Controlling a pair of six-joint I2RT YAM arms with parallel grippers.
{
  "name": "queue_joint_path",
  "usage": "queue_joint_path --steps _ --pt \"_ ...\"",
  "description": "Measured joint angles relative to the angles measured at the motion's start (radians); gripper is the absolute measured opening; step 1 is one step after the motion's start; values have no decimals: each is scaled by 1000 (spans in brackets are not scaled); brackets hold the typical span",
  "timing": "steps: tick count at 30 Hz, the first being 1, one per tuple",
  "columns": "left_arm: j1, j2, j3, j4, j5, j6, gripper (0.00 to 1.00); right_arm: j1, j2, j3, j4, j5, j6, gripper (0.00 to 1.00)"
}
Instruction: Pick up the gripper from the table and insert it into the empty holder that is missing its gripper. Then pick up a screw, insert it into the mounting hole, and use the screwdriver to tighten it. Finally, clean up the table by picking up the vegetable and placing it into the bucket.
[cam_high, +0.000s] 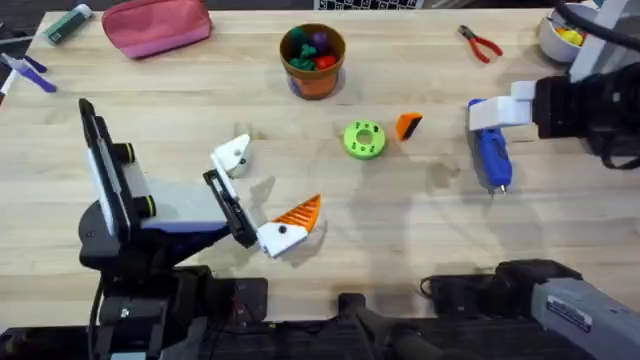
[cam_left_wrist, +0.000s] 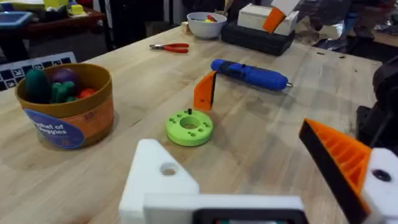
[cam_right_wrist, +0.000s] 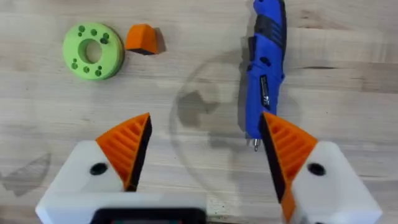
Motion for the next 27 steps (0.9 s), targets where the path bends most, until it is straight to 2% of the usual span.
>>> queue_joint_path --steps 27 --pt "0 0 0 -3 22 0 984 0 0 0 0 0 0 994"
